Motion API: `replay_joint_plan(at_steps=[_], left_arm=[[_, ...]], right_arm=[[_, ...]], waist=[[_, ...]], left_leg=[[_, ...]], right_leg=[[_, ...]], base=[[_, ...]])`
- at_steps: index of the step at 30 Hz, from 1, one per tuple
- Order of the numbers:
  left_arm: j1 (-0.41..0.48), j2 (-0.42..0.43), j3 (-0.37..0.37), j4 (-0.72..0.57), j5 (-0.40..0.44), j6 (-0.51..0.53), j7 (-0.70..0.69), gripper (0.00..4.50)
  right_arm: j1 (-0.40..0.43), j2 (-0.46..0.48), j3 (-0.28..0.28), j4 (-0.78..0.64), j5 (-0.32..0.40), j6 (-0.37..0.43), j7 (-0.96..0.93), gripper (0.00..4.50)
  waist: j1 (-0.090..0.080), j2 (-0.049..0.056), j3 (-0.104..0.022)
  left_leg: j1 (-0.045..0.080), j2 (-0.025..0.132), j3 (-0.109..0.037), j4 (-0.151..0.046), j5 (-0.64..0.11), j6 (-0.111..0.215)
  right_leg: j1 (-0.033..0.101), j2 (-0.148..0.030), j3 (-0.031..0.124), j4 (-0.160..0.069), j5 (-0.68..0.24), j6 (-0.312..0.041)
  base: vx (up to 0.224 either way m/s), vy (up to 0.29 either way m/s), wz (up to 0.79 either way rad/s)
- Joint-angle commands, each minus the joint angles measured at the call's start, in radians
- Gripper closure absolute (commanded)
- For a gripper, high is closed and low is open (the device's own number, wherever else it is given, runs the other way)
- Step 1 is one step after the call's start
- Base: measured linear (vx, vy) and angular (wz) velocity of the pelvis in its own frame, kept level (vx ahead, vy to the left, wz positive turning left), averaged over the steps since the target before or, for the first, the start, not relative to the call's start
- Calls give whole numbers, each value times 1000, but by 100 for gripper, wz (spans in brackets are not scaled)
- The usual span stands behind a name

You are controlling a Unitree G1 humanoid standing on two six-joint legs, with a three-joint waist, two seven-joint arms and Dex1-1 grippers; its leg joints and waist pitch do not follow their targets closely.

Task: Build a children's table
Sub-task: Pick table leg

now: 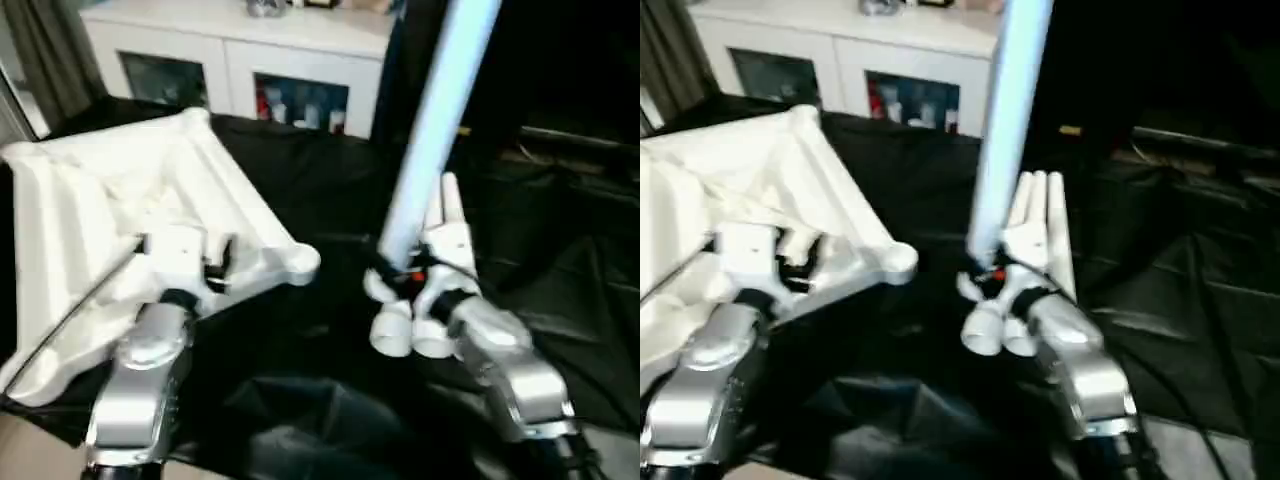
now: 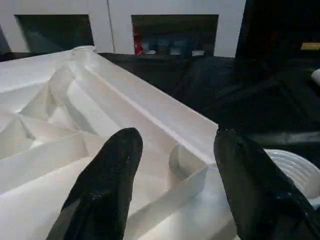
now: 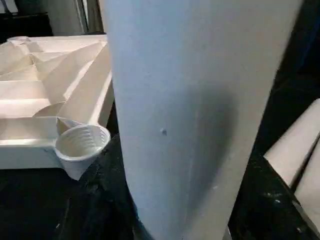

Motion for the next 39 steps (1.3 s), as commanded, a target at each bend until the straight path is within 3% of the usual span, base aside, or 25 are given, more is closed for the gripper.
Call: replay_joint_plan(at_steps=[1, 3, 5, 7, 9, 11, 13, 15, 16, 17, 18, 19, 20, 21, 22, 23, 24, 28, 29, 30, 32, 34, 35, 37, 39], left_arm=[[0, 13, 8, 6, 3, 11, 2, 178], [-7, 7, 14, 15, -4, 8, -4, 178], [-14, 10, 13, 18, -1, 9, -5, 178], [-16, 10, 10, 20, -2, 10, -6, 178], [-17, 10, 6, 21, -5, 9, -7, 178], [-18, 8, 3, 22, -7, 9, -8, 178], [-19, 4, 2, 22, -9, 8, -10, 178], [-20, 2, 1, 22, -11, 6, -12, 178], [-20, 1, 1, 21, -12, 5, -13, 178], [-25, 2, -9, 12, 45, -13, 38, 178], [-26, 2, -10, 11, 54, -14, 46, 178], [-31, -3, -9, 8, 63, -13, 62, 178], [-35, -7, -8, 9, 63, -9, 67, 178], [-36, -10, -7, 11, 58, -6, 66, 178], [-36, -15, -3, 14, 47, -3, 63, 178], [-34, -18, -2, 18, 45, -5, 66, 178], [-32, -19, -2, 19, 43, -17, 63, 178], [-29, -26, 3, 15, 38, -29, 66, 178], [-29, -25, 4, 15, 35, -24, 64, 178], [-31, -25, 6, 15, 19, -11, 53, 178], [-31, -27, 8, 14, 12, -11, 49, 178], [-29, -31, 10, 10, 4, -6, 45, 178], [-29, -34, 10, 9, -1, 1, 41, 178], [-25, -41, 9, 7, -7, 1, 37, 178], [-22, -44, 7, 4, -6, 0, 36, 178]], right_arm=[[-7, 3, 16, -7, 2, -12, 4, 259], [-7, 3, 16, -8, 2, -14, 3, 259], [-8, 5, 11, -10, 1, -13, 0, 259], [-6, 5, 7, -12, 0, -12, -1, 259], [-4, 5, 5, -14, -1, -12, -1, 259], [-3, 4, 3, -15, -1, -12, -2, 259], [-3, 3, 3, -14, 0, -13, -4, 259], [-5, 2, 3, -11, 0, -13, -4, 259], [-6, 2, 3, -10, 1, -14, -5, 259], [-8, 1, 2, -7, 0, -15, -5, 259], [-8, 1, 2, -7, 0, -15, -4, 259], [-9, 1, 2, -7, 0, -16, -5, 259], [-10, 1, 0, -5, -1, -16, -5, 259], [-10, 1, -1, -5, -1, -16, -5, 259], [-12, 1, -3, -3, -1, -17, -5, 259], [-13, 2, -3, -1, -1, -17, -5, 259], [-13, 1, -3, -2, -1, -17, -5, 259], [-14, -3, -6, 1, 4, -19, -3, 259], [-14, -3, -6, 1, 4, -19, -3, 259], [-16, -8, -2, 1, 1, -18, 2, 259], [-17, -11, 2, 1, -4, -20, 5, 259], [-17, -10, 2, 0, -7, -22, 5, 259], [-18, -10, 2, 0, -7, -22, 4, 259], [-20, -12, 0, 1, -8, -22, 0, 259], [-21, -13, -2, 0, -7, -21, -5, 259]], waist=[[4, 12, -52], [10, 11, -34], [34, 9, -17], [44, 11, -13], [32, 35, -7], [-33, 80, -25], [-46, 81, -20], [-56, 57, -14], [-49, 17, -23], [12, -16, -26], [-7, -9, -47], [-20, 6, -20], [-35, 29, -10], [-67, 69, -6], [-83, 86, -37], [-91, 105, -31], [-88, 109, -33], [-70, 78, -45], [-56, 31, -50], [-31, 26, -51], [5, 1, -47], [9, 22, -32], [10, 19, -17], [0, 33, -12], [-9, 38, -3]], left_leg=[[-3, 19, 15, -55, -17, 46], [7, 32, 26, -57, -149, 75], [9, 49, 10, -1, -162, 117], [-1, 59, -11, 30, -156, 133], [21, 60, -9, -30, -230, 145], [79, 34, 24, -142, -425, 180], [72, 54, 20, -183, -416, 243], [74, 71, 16, -197, -432, 245], [49, 58, 35, -188, -492, 143], [-2, 9, 0, 119, -315, 79], [-53, -18, -62, 181, -201, 44], [-75, 9, -91, 161, -94, -37], [-9, 24, -76, 12, -140, -95], [7, 89, -113, -86, -398, -125], [38, 155, -152, -114, -475, -153], [38, 201, -182, -147, -438, -183], [41, 209, -183, -151, -386, -174], [48, 118, -120, -106, -227, 78], [-15, 49, -57, -60, -158, 100], [-45, 22, -26, -46, -91, 91], [-27, 26, 1, -47, -29, 65], [-8, 49, 17, -83, -162, 14], [-28, 48, 3, -104, -298, 10], [-10, 40, -8, -89, -486, 6], [-11, 37, -8, -77, -520, 23]], right_leg=[[99, -75, 33, -84, 292, -64], [91, -111, 58, -133, -124, -126], [94, -207, 124, -201, -641, -131], [92, -250, 147, -223, -780, -107], [76, -189, 89, -209, -735, -127], [38, 5, -59, -65, -314, -115], [26, 12, -114, 55, -103, -58], [40, -28, -109, 34, -89, -24], [74, -101, -58, -34, -172, -13], [67, -370, 126, -222, -572, 19], [98, -362, 157, -200, -566, -16], [120, -304, 41, -175, -537, -106], [82, -130, -92, -127, -467, -190], [59, -8, -93, -70, -327, -125], [65, -28, -74, -23, -178, -112], [39, -15, -71, 43, -49, -100], [22, -9, -72, 66, -47, -96], [43, -43, -38, -14, -34, -111], [98, -92, 1, -73, 65, -143], [124, -135, 14, -95, 107, -151], [111, -133, 14, -114, 15, -69], [97, -94, 1, -127, -292, -75], [116, -104, -25, -135, -508, -75], [126, -127, -59, -179, -836, -38], [159, -129, -101, -204, -889, -49]], base=[[-51, -40, -6], [-35, 2, -1], [-112, 102, 3], [-91, 164, 0], [-84, 222, 1], [-87, 243, 6], [-78, 243, 7], [-70, 171, -7], [-88, 141, -11], [-45, 132, -14], [-45, 132, -14], [-17, 169, -33], [-59, 203, -20], [-59, 203, -20], [-78, 166, 16], [-66, 109, 13], [-66, 109, 13], [-39, -8, -1], [-128, -119, -15], [-96, -89, -12], [-76, -100, -10], [-53, -77, -7], [0, 0, 0], [-13, -1, 9], [13, 33, 30]])
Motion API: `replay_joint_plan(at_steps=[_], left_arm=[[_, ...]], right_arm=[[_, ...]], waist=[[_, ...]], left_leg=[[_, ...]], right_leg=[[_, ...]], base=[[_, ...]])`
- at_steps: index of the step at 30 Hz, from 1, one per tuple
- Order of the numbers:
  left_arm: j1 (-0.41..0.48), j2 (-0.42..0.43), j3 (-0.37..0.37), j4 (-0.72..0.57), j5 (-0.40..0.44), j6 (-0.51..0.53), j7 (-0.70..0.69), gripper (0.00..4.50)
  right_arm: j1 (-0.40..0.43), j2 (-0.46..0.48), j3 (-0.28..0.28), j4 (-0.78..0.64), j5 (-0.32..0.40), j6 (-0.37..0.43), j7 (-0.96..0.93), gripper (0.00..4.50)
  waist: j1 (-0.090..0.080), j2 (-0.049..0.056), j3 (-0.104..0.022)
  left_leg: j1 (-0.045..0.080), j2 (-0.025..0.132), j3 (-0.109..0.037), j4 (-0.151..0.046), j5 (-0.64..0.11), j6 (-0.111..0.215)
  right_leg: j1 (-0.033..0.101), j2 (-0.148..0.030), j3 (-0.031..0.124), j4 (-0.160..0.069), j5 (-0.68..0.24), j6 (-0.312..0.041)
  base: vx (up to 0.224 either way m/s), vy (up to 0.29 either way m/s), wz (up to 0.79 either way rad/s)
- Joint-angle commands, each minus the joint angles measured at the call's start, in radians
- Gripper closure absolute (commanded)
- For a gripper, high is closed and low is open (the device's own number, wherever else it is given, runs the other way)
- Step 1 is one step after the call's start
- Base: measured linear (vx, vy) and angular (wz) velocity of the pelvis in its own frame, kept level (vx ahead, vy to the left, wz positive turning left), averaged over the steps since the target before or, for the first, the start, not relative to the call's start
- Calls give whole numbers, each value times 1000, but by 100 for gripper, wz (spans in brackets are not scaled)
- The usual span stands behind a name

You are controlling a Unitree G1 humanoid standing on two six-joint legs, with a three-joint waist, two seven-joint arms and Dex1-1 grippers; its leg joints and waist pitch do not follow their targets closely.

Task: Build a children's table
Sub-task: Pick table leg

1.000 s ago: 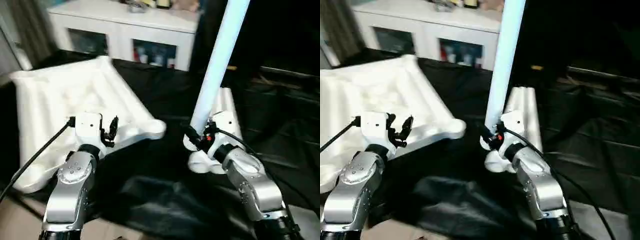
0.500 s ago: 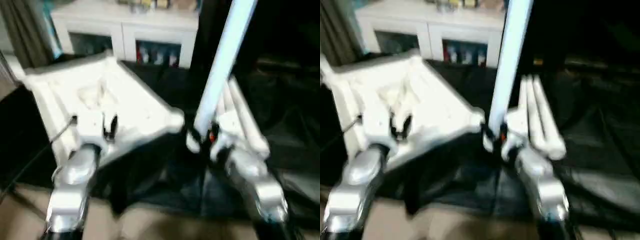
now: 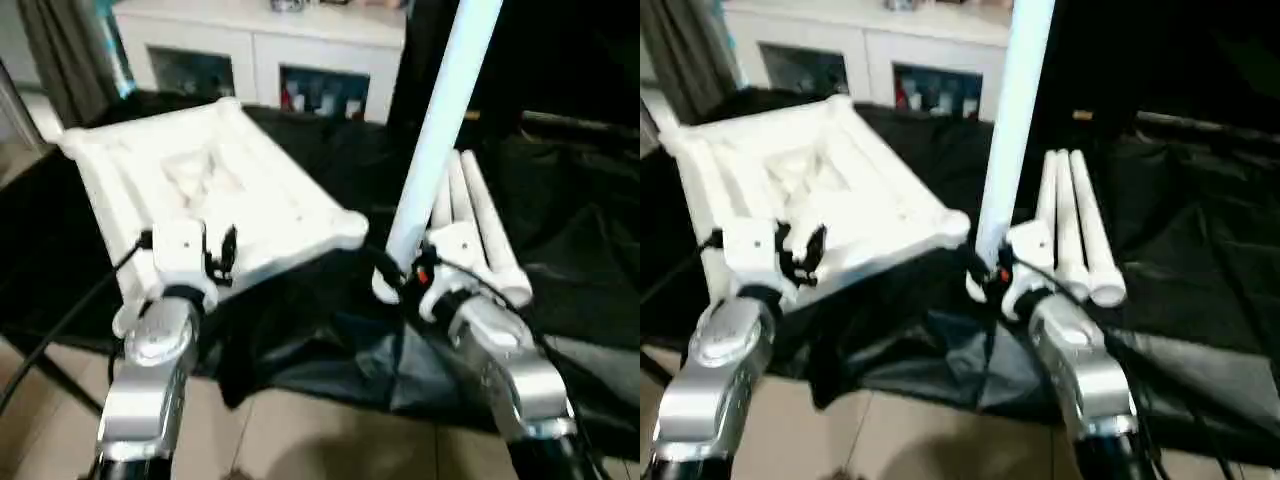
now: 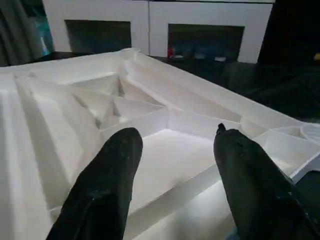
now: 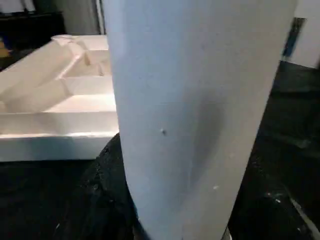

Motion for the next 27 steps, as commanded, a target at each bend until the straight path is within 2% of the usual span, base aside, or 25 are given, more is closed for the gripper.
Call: replay_joint_plan(at_steps=[1, 2, 3, 4, 6, 7, 8, 10, 11, 12, 13, 14, 15, 16, 17, 18, 19, 20, 21, 22, 23, 24, 25, 26, 27], left_arm=[[3, 1, 3, -11, -3, 10, -4, 178], [3, -1, 3, -12, -3, 11, -4, 178], [3, -1, 1, -12, -5, 10, -3, 178], [4, 0, 0, -12, -7, 10, -3, 178], [4, 0, -1, -13, -11, 11, -2, 178], [5, 0, -1, -14, -12, 11, -2, 178], [6, -1, -1, -16, -13, 12, -2, 178], [8, -3, 0, -19, -13, 14, -2, 178], [10, -4, -1, -22, -13, 16, -3, 178], [11, -4, -2, -23, -13, 17, -4, 178], [13, -6, -1, -26, -12, 18, -5, 178], [13, -6, -1, -26, -12, 18, -5, 178], [14, -6, -1, -26, -12, 19, -5, 178], [14, -6, -1, -27, -12, 19, -5, 178], [15, -6, -2, -28, -12, 20, -5, 178], [17, -6, -4, -29, -10, 21, -6, 178], [18, -7, -6, -29, -10, 21, -7, 178], [19, -6, -8, -29, -10, 21, -6, 178], [19, -4, -9, -29, -7, 20, -4, 178], [20, -3, -10, -29, -6, 20, -3, 178], [21, -10, -4, -29, -12, 12, 2, 178], [21, -11, -2, -29, -11, 16, 8, 178], [21, -12, 2, -27, -13, 19, 10, 178], [22, -11, 4, -26, -13, 21, 11, 178], [25, -9, 4, -28, -12, 19, 7, 178]], right_arm=[[-15, -2, -12, -20, -1, -6, -5, 259], [-15, -4, -14, -21, 1, -5, -5, 259], [-15, -7, -16, -21, 4, -5, -6, 259], [-15, -9, -17, -21, 6, -4, -5, 259], [-16, -10, -18, -20, 6, -4, -3, 259], [-17, -9, -19, -18, 5, -4, -3, 259], [-18, -8, -21, -16, 4, -4, -3, 259], [-19, -7, -22, -14, 5, -3, -4, 259], [-19, -5, -23, -14, 7, -2, -6, 259], [-18, -5, -23, -15, 7, -1, -6, 259], [-18, -5, -20, -16, 7, -1, -6, 259], [-18, -5, -20, -16, 7, 0, -6, 259], [-18, -5, -20, -16, 7, 0, -6, 259], [-18, -5, -19, -17, 7, 0, -6, 259], [-17, -6, -19, -18, 8, 1, -6, 259], [-16, -12, -13, -20, 3, 1, -1, 259], [-16, -16, -8, -21, -1, 0, 2, 259], [-15, -19, -3, -23, -6, -1, 8, 259], [-15, -20, -1, -24, -7, -1, 12, 259], [-14, -20, 0, -25, -7, -1, 14, 259], [-13, -21, 3, -27, -10, 1, 15, 259], [-13, -22, 4, -27, -14, -1, 14, 259], [-14, -13, -6, -25, -2, 5, 9, 259], [-16, -4, -18, -22, 11, 16, -1, 259], [-19, -3, -21, -18, 16, 17, -2, 259]], waist=[[-12, 20, -30], [-32, 16, -27], [-24, 30, -25], [-30, 35, -27], [-37, 16, -25], [-29, 4, -24], [-13, -7, -40], [5, -12, -52], [8, -4, -72], [5, 0, -79], [-13, 16, -92], [-31, 17, -91], [-61, 25, -106], [-78, 9, -108], [-77, -7, -96], [-74, -17, -90], [-40, -71, -77], [8, -81, -71], [12, -86, -68], [12, -93, -68], [11, -80, -63], [15, -68, -63], [8, -13, -61], [-21, 34, -84], [-50, 49, -73]], left_leg=[[89, 31, 12, -43, -656, -15], [107, 50, -14, -71, -756, -41], [105, 68, -18, -105, -819, -45], [111, 86, -28, -145, -900, -52], [119, 66, -18, -133, -860, -45], [94, 34, 20, -101, -744, -38], [50, 18, 47, -80, -513, 8], [34, 18, 61, -62, -336, 54], [21, 14, 61, -68, -157, 102], [33, 14, 58, -73, -121, 115], [100, 28, 26, -79, -39, 176], [136, 44, -2, -79, 7, 248], [251, 98, -78, -58, 125, 435], [287, 164, -139, -55, 292, 597], [257, 158, -138, -59, 345, 641], [234, 125, -119, -60, 317, 600], [94, -52, 3, 6, 90, 418], [7, -111, 34, 128, -160, 306], [-22, -94, 12, 146, -158, 252], [-47, -89, 5, 160, -83, 169], [-45, -85, 3, 150, -42, 138], [-81, -57, 3, 122, 65, 161], [-40, -11, -20, 27, 164, 206], [43, 43, -44, -23, 249, 189], [49, 71, -102, -38, 315, 310]], right_leg=[[-6, -62, 31, -167, -813, -41], [3, -30, 11, -137, -623, -62], [20, -17, 21, -111, -529, -68], [34, -9, 36, -59, -386, -78], [25, -28, 63, -89, -380, -93], [46, -62, 84, -136, -515, -110], [96, -83, 109, -158, -589, -99], [113, -94, 121, -170, -596, -90], [133, -52, 98, -148, -372, -93], [128, -34, 89, -136, -275, -95], [92, 10, 65, -89, -80, -96], [62, 25, 58, -59, -20, -92], [-51, 22, 47, 14, -55, -60], [-125, -16, 76, 82, -143, 19], [-149, -45, 114, 100, -120, 60], [-141, -53, 131, 83, -74, 53], [2, -62, 189, -27, 67, 39], [94, -133, 303, -110, -211, 5], [131, -149, 311, -101, -192, -41], [137, -116, 273, -78, 13, -82], [130, -113, 256, -77, 96, -112], [148, -139, 173, -86, 236, -156], [109, -129, 103, -97, 256, -155], [85, -19, 51, -19, 210, -113], [41, 31, 28, 63, 160, -80]], base=[[-21, 41, 26], [24, 58, 6], [24, 58, 6], [80, 67, -11], [80, 38, -11], [94, 13, -9], [101, 14, -6], [115, 14, -6], [157, 17, -2], [157, 17, -2], [233, 4, 6], [271, -24, 6], [271, -24, 6], [186, -69, -9], [135, -137, -34], [135, -137, -34], [90, -135, -11], [122, -71, 14], [122, -71, 14], [189, -55, 5], [167, -38, 5], [167, -38, 5], [164, 11, 21], [160, 63, -2], [160, 63, -2]])
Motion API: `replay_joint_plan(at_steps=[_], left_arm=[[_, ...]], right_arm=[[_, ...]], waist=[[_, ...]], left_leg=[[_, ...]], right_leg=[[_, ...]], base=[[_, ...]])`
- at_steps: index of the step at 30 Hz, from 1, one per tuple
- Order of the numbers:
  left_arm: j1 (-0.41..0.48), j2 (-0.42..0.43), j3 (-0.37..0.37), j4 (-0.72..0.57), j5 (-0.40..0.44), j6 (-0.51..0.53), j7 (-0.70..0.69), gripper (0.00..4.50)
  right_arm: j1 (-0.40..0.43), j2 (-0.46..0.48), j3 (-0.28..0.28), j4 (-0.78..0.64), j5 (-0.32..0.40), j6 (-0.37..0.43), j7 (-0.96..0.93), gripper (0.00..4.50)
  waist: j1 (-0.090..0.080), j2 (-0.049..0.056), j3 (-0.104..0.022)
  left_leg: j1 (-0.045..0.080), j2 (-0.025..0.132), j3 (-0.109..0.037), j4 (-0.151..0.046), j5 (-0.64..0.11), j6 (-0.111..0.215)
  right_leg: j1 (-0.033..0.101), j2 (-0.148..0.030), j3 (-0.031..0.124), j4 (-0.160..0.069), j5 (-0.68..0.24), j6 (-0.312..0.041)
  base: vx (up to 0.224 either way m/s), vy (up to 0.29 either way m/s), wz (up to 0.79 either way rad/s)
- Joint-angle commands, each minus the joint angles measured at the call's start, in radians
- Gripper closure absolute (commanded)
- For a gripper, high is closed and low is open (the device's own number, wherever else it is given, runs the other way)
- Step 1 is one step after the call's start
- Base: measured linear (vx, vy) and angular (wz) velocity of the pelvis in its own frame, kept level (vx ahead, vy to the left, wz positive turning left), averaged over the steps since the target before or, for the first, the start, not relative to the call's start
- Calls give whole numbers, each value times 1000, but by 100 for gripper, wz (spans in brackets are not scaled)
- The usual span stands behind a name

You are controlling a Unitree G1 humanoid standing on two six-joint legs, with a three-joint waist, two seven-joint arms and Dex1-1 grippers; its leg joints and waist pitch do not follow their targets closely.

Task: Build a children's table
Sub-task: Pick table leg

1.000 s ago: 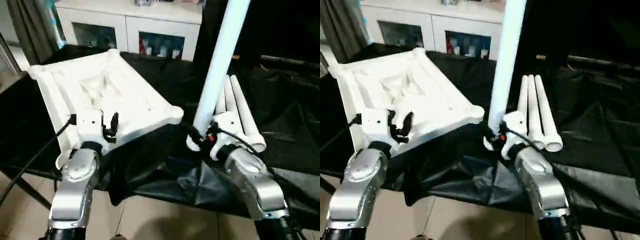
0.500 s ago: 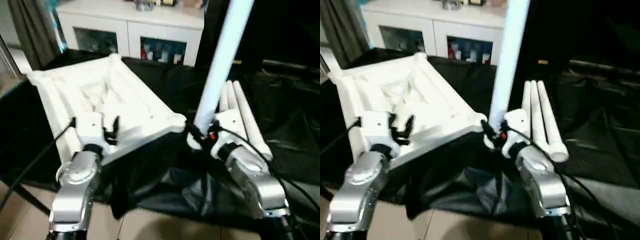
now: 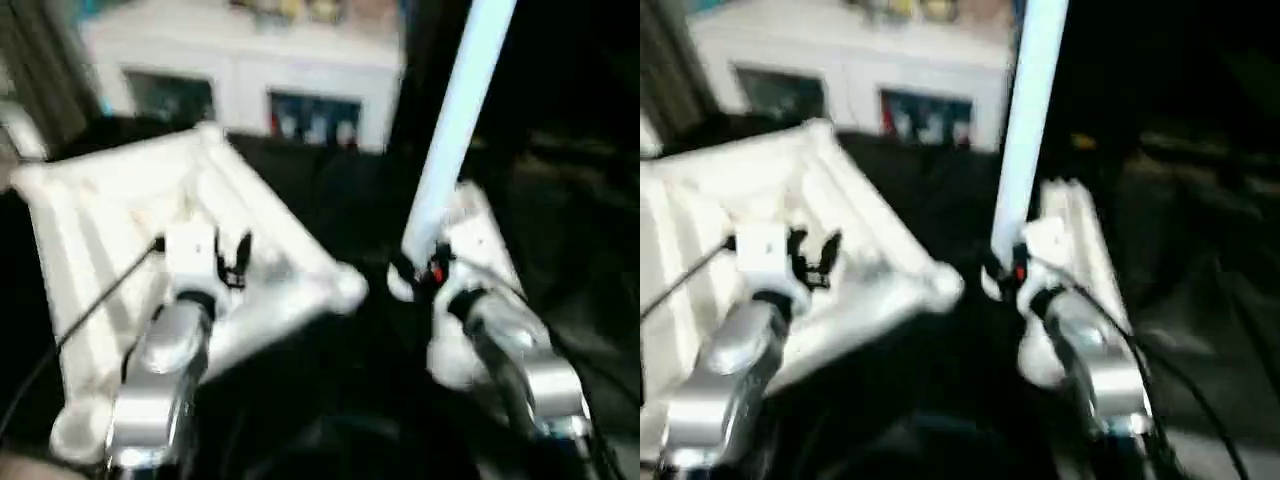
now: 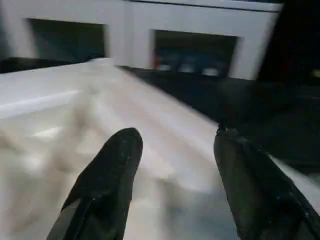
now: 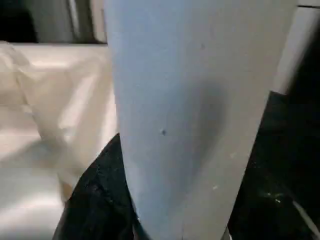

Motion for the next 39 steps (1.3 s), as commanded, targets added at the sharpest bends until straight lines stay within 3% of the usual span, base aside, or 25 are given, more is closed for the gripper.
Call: replay_joint_plan(at_steps=[1, 2, 3, 4, 5, 6, 7, 8, 9, 10, 11, 13, 14, 18, 20, 21, 24, 29, 39], left_arm=[[-3, -3, 1, -7, 2, 6, 6, 178], [-2, -2, 0, -9, 2, 4, 3, 178], [8, 22, -33, -14, 25, -23, -28, 178], [13, 34, -50, -15, 36, -40, -44, 178], [19, 60, -84, -14, 34, -59, -94, 158], [19, 69, -94, -12, 19, -57, -125, 147], [20, 77, -101, -18, -41, -22, -194, 142], [20, 88, -111, -26, -91, 16, -256, 142], [13, 118, -144, -29, -108, 50, -320, 136], [2, 148, -176, -23, -99, 65, -363, 122], [-11, 172, -204, -8, -89, 73, -399, 106], [-41, 201, -240, 22, -98, 112, -472, 95], [-46, 208, -247, 25, -99, 118, -486, 92], [-112, 269, -321, 115, -34, 163, -548, 53], [-140, 295, -337, 152, -31, 202, -565, 49], [-145, 299, -339, 157, -32, 213, -565, 49], [-172, 325, -345, 184, -33, 271, -577, 49], [-197, 316, -317, 207, -44, 295, -569, 99], [-212, 318, -310, 185, -58, 360, -572, 182]], right_arm=[[2, -15, -4, -16, 12, 10, -1, 259], [1, -20, 0, -15, 8, 5, 2, 259], [2, -23, 6, -16, 13, -5, 12, 259], [3, -24, 7, -17, 16, -8, 16, 259], [4, -21, 4, -20, 24, -9, 24, 259], [3, -19, 2, -21, 28, -7, 27, 259], [0, -18, 0, -22, 38, -4, 39, 259], [-2, -18, -4, -25, 48, 0, 52, 259], [-5, -19, -12, -31, 74, 19, 73, 259], [-8, -20, -19, -38, 90, 30, 89, 259], [-10, -21, -24, -42, 102, 39, 99, 259], [-16, -37, -18, -41, 103, 45, 110, 259], [-17, -39, -16, -41, 101, 44, 111, 259], [-25, -57, -12, -30, 88, 27, 115, 259], [-26, -58, -7, -27, 84, 22, 124, 259], [-26, -59, -7, -26, 83, 21, 125, 259], [-27, -58, -6, -23, 82, 19, 128, 259], [-31, -53, -6, -19, 83, 16, 124, 259], [-22, -41, 16, -22, 73, 13, 126, 259]], waist=[[-15, 33, -75], [-8, 26, -82], [6, 17, -83], [10, -9, -80], [20, -27, -67], [21, -43, -58], [36, -48, -58], [46, -41, -54], [43, -44, -50], [32, -36, -40], [25, -34, -31], [17, -36, -26], [19, -37, -27], [12, -31, -26], [0, -29, -27], [-2, -24, -28], [-9, -23, -29], [-13, -27, -30], [-9, -30, -33]], left_leg=[[144, 156, -117, -61, 600, 320], [137, 148, -122, -46, 991, 273], [136, 130, -99, -42, 1127, 218], [120, 95, -79, -56, 1143, 152], [76, 48, -32, -55, 795, 115], [49, 24, -5, -54, 547, 99], [28, 31, 11, -86, 155, 55], [41, 52, 17, -109, -46, 10], [46, 59, 23, -119, -113, -2], [49, 69, 27, -140, -237, -27], [53, 75, 33, -151, -357, -64], [58, 75, 34, -159, -476, -118], [68, 76, 36, -156, -508, -137], [71, 74, 37, -162, -525, -149], [62, 74, 33, -167, -521, -151], [64, 73, 33, -167, -527, -153], [61, 74, 31, -169, -529, -149], [67, 74, 38, -162, -523, -129], [61, 76, 48, -164, -441, -98]], right_leg=[[-107, -36, 55, 55, 98, -53], [-119, -60, 89, 44, 201, 18], [-125, -60, 100, 22, 256, 55], [-121, -66, 118, -13, 326, 84], [-111, -95, 133, -66, 353, 37], [-98, -118, 141, -83, 332, 8], [-58, -154, 145, -84, 227, -32], [-63, -154, 141, -92, 118, -85], [-71, -141, 137, -95, 74, -108], [-82, -122, 132, -96, -26, -139], [-95, -113, 132, -102, -148, -139], [-102, -115, 132, -114, -307, -109], [-113, -120, 136, -122, -352, -93], [-115, -119, 136, -131, -362, -73], [-110, -119, 133, -127, -333, -81], [-112, -117, 133, -125, -330, -84], [-112, -117, 131, -122, -298, -107], [-118, -122, 134, -132, -310, -123], [-116, -116, 136, -123, -211, -138]], base=[[141, 62, -17], [58, 60, 4], [58, 60, 4], [-86, 87, 2], [-102, 28, 0], [-102, 28, 0], [0, 0, 0], [-65, -47, -4], [-65, -47, -4], [-95, -39, 1], [-86, -20, -8], [-86, -13, -9], [-91, -1, -7], [-78, 9, -6], [0, 0, 0], [0, 0, 0], [0, 0, 0], [0, 0, 0], [0, 0, 0]])
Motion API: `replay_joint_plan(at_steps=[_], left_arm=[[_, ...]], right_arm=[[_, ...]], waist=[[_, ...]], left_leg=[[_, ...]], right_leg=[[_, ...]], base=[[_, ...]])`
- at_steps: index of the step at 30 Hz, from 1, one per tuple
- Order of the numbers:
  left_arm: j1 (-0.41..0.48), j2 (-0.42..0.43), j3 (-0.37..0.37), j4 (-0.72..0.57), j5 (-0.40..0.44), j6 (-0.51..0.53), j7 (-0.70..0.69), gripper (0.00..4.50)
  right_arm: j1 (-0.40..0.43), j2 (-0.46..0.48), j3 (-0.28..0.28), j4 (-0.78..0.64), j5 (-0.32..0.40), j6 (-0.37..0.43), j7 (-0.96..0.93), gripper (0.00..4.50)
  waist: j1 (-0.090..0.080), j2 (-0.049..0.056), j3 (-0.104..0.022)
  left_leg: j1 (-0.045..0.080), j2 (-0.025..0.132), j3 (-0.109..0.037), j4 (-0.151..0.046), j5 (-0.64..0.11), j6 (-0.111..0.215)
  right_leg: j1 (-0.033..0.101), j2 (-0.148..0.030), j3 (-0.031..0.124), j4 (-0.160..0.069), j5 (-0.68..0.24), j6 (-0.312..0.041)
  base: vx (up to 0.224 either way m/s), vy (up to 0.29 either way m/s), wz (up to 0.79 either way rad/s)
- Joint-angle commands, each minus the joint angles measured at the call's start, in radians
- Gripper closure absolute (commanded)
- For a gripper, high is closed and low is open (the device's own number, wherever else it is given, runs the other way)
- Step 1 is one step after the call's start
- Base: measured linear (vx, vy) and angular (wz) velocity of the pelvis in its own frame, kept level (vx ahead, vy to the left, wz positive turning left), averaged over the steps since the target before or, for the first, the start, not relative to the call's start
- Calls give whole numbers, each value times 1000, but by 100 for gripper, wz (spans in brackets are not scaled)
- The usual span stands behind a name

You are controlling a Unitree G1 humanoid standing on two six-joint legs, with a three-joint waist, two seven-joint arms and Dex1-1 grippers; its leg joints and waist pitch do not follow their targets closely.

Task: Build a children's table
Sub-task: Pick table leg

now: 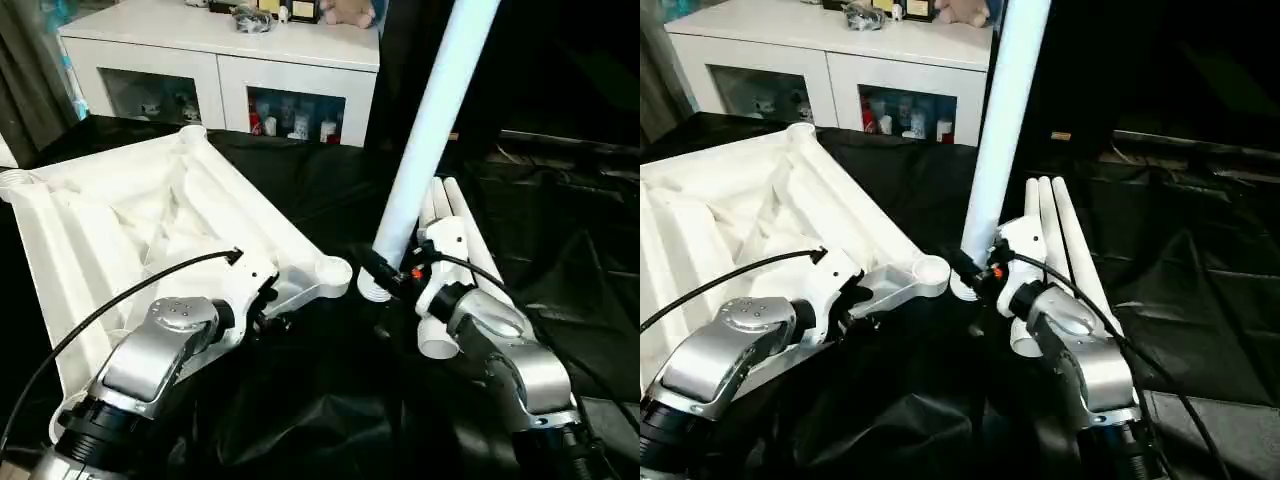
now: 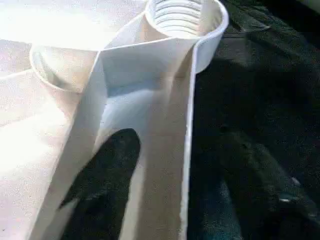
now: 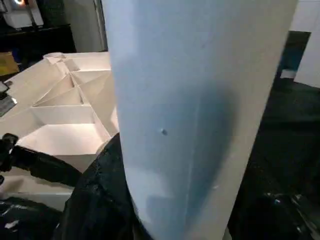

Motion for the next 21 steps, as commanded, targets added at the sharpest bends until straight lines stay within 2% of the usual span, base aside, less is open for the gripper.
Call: replay_joint_plan(at_steps=[1, 2, 4, 8, 9, 10, 15, 18, 19, 21], left_arm=[[-7, 0, 1, -12, 3, 19, 1, 196], [-7, 1, 2, -15, 4, 27, 1, 215], [-6, 2, 3, -21, 4, 32, 3, 219], [-2, 6, 8, -44, -9, 54, 9, 258], [-1, 7, 10, -51, -11, 58, 10, 258], [1, 6, 13, -58, -14, 63, 10, 280], [27, 15, 23, -96, -21, 84, 8, 327], [38, 26, 17, -110, -21, 95, 3, 353], [41, 33, 13, -116, -20, 103, 3, 360], [47, 47, 5, -128, -17, 117, -1, 374]], right_arm=[[-13, -6, -10, -18, -3, -18, 2, 259], [-12, -6, -9, -16, -5, -20, 2, 259], [-11, -7, -9, -15, -6, -22, 0, 259], [-10, -5, -9, -14, -7, -22, -3, 259], [-10, -5, -8, -15, -7, -22, -3, 259], [-10, -5, -8, -16, -8, -22, -4, 259], [-11, 7, -11, -14, -3, -17, -10, 259], [-16, 12, -13, -11, 2, -15, -10, 259], [-19, 13, -10, -9, 3, -14, -5, 259], [-23, 14, -3, -6, 8, -10, 7, 259]], waist=[[2, 9, -46], [4, 9, -47], [6, 8, -47], [12, 7, -51], [12, 2, -51], [15, 5, -53], [16, 4, -57], [17, 7, -59], [16, 4, -58], [16, 6, -56]], left_leg=[[34, 76, -34, -103, -454, -80], [35, 76, -31, -102, -441, -76], [32, 77, -28, -102, -423, -70], [29, 78, -22, -99, -370, -59], [28, 78, -20, -98, -365, -56], [27, 79, -18, -97, -347, -52], [24, 80, -12, -93, -261, -34], [24, 81, -9, -89, -217, -20], [25, 80, -7, -89, -214, -17], [28, 80, -6, -90, -227, -18]], right_leg=[[3, -64, 31, -85, -304, -153], [3, -63, 31, -84, -288, -156], [6, -62, 31, -83, -279, -157], [8, -61, 30, -80, -252, -158], [8, -60, 30, -80, -251, -158], [9, -61, 30, -78, -240, -161], [15, -56, 29, -69, -129, -179], [19, -53, 27, -62, -56, -197], [19, -51, 27, -62, -50, -201], [18, -51, 27, -63, -65, -204]], base=[[0, 0, 0], [0, 0, 0], [0, 0, 0], [13, -4, -2], [0, 0, 0], [0, 0, 0], [0, 0, 0], [0, 0, 0], [0, 0, 0], [0, 0, 0]])
